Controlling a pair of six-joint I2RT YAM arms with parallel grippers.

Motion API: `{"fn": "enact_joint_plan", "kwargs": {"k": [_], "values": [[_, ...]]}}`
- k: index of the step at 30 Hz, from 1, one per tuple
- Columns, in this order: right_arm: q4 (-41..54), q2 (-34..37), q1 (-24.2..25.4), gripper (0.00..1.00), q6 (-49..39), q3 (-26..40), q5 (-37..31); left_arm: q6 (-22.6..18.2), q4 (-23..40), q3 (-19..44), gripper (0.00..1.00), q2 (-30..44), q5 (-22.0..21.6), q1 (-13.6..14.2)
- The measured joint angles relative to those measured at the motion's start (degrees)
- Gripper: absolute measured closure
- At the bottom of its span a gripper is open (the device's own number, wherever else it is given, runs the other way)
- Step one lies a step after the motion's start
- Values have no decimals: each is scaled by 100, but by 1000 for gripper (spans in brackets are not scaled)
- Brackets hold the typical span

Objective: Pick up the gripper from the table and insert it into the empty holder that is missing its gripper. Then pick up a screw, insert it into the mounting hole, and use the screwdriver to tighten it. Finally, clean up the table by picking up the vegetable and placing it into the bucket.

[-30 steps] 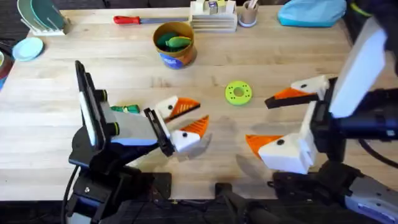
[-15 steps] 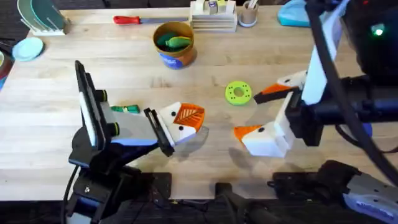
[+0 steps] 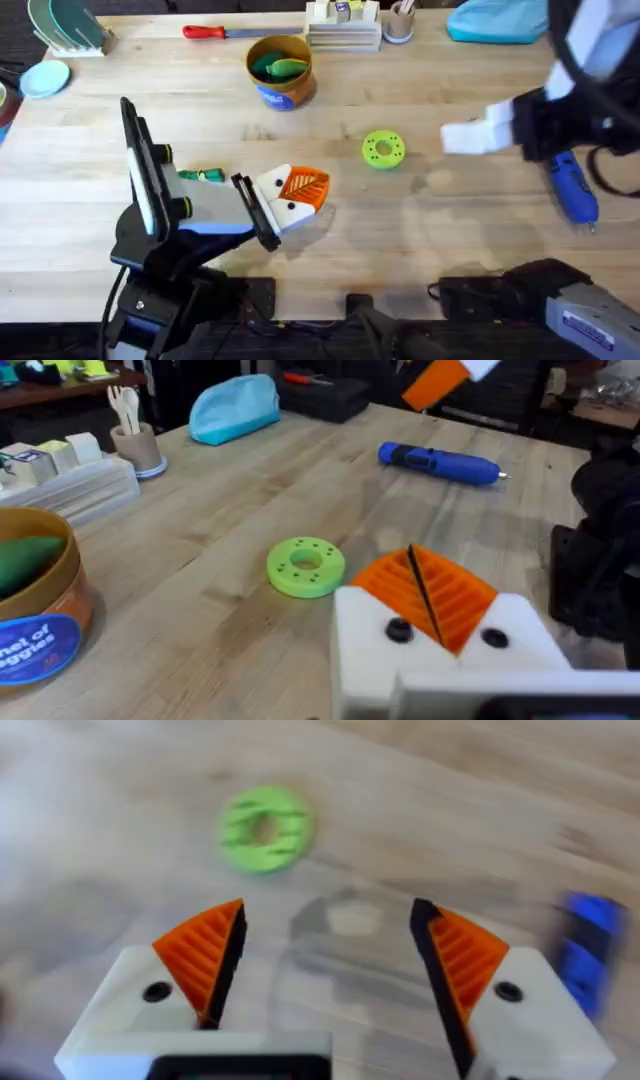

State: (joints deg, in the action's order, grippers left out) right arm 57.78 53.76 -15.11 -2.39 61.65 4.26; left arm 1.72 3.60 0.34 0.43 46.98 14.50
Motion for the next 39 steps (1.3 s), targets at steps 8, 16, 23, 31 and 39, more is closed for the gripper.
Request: {"fn": "enact_joint_plan", "kwargs": {"k": [8, 16, 23, 31, 39], "values": [[-330, 732, 2784, 7, -340, -5, -1896, -1, 2, -1, 993, 0, 0, 0], [-406, 2084, 4345, 7, -1389, -37, -1811, -2, 2, -2, 993, 0, 0, 0], [-762, 3006, 4758, 7, -2437, -43, -771, 0, 2, -2, 993, 0, 0, -2], [-1293, 3857, 4760, 7, -3217, -44, -636, 0, 2, -2, 993, 0, -1, 0], [-1450, 4380, 4760, 46, -3410, -33, -605, -2, 2, -2, 993, 0, -2, -2]]}}
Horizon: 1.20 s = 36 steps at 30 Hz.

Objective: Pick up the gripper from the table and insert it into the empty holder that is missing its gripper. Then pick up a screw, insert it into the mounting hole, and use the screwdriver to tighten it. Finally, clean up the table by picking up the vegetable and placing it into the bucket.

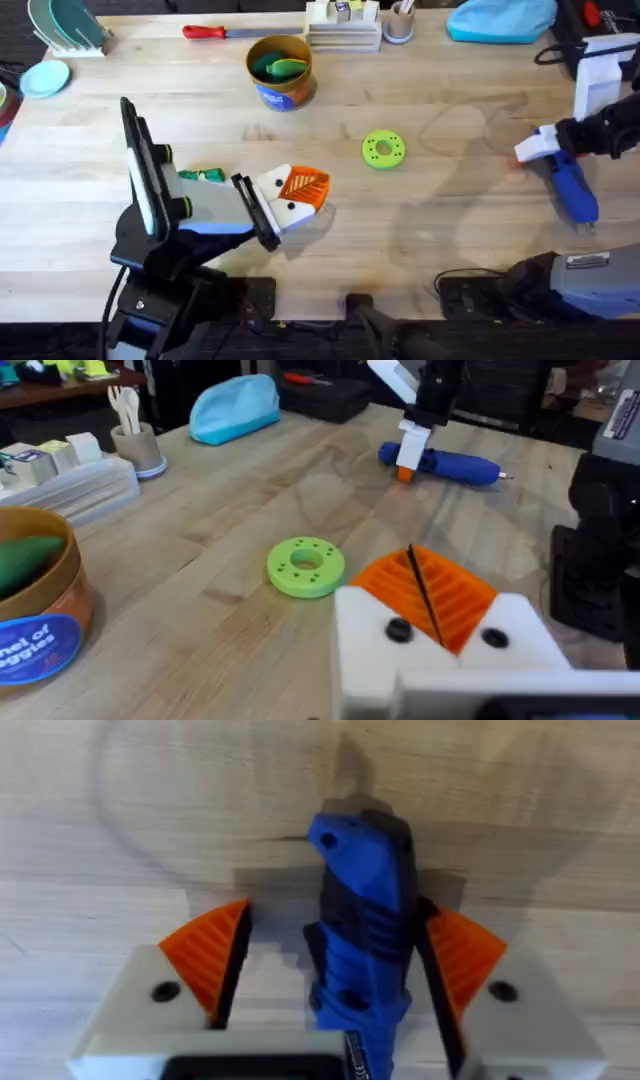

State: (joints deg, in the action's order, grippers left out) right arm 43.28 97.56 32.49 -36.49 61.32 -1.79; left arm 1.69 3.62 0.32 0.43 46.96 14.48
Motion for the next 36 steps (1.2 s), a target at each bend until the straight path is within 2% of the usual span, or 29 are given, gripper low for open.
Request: {"fn": "enact_joint_plan", "kwargs": {"k": [2, 6, 10, 11, 12, 17, 23, 29, 36], "values": [[16, 7, 0, 133, -2, 0, 43, 2, -1, 0, 993, 0, 0, 2], [21, 7, -2, 487, -29, 2, 76, 2, -1, 0, 993, 0, -1, 2], [-30, 9, 0, 765, -111, 2, 7, 2, 0, 0, 993, 0, -2, 0], [-64, 21, 0, 897, -131, 4, -31, 1, 0, 0, 993, 0, -2, 2], [-81, 31, 1, 962, -106, 4, -50, 1, 0, 1, 993, 0, -2, 1], [65, 33, -11, 982, -10, 46, -105, 0, -2, 2, 993, 0, -7, 2], [210, -153, -35, 983, 625, 248, -129, 2, -2, 0, 993, 0, -17, 2], [-239, -1351, -235, 983, 1270, 539, 187, 0, -1, 0, 993, 0, -22, 2], [-944, -2774, -662, 983, 2284, 581, 1297, 2, -2, 0, 993, 0, -22, 0]]}}
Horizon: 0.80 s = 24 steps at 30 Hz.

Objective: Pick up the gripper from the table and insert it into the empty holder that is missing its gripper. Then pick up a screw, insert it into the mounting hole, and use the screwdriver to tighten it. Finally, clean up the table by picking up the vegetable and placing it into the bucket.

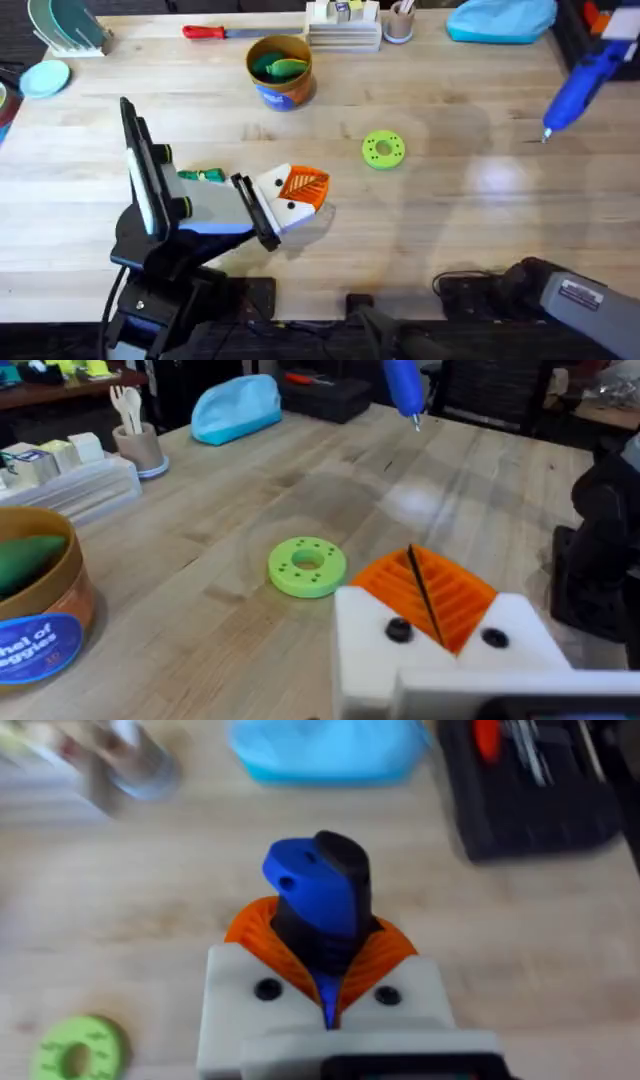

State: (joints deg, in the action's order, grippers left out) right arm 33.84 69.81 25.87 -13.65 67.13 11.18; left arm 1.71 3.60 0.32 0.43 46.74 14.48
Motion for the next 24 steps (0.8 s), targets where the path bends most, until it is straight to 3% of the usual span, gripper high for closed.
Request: {"fn": "enact_joint_plan", "kwargs": {"k": [5, 14, 24], "values": [[-1046, -587, -828, 983, 734, -226, 466, 0, 0, 1, 993, -1, 0, 2], [-3409, -1488, -2539, 983, 1786, -1541, 699, 0, 0, 2, 993, 0, 0, 2], [-4970, -1531, -4145, 983, 2125, -1893, 742, 0, 0, 2, 993, 0, 0, 2]]}}
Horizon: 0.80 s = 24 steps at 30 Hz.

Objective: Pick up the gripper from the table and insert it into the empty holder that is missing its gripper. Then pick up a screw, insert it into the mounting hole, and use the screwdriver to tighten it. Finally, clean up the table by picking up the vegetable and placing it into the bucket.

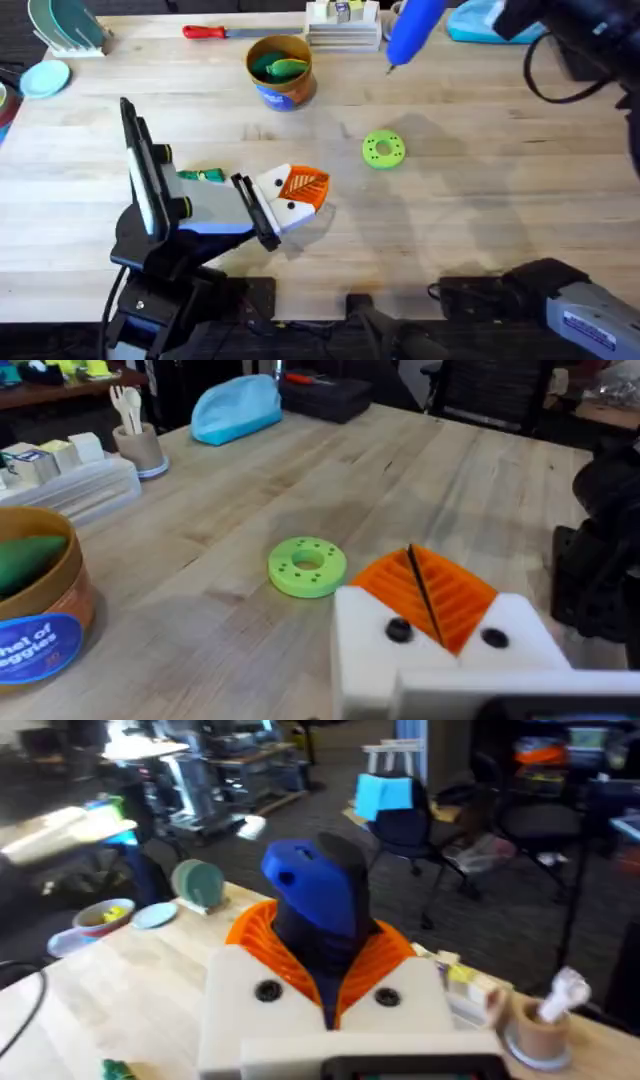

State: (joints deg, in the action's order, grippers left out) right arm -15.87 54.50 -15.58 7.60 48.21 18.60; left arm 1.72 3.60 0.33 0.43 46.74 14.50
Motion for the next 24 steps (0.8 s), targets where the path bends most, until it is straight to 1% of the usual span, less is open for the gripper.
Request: {"fn": "enact_joint_plan", "kwargs": {"k": [3, 8, 11, 15, 20, 24], "values": [[-190, 4, -283, 983, 26, -2, 58, -2, 0, -2, 993, 0, 0, 0], [-219, 11, -628, 983, 37, -7, 53, -1, 0, -2, 993, 0, 0, 0], [-363, 11, -999, 983, 39, -20, 56, -1, 1, -2, 993, 0, 0, 0], [-853, 43, -1568, 983, 56, -26, 73, -2, 0, 0, 993, 0, 0, 0], [-1259, 339, -2142, 983, 54, -26, 105, -2, 0, -2, 993, 0, 0, -2], [-1416, 684, -2408, 983, 20, -28, 410, -1, 0, -2, 993, 0, 0, 0]]}}
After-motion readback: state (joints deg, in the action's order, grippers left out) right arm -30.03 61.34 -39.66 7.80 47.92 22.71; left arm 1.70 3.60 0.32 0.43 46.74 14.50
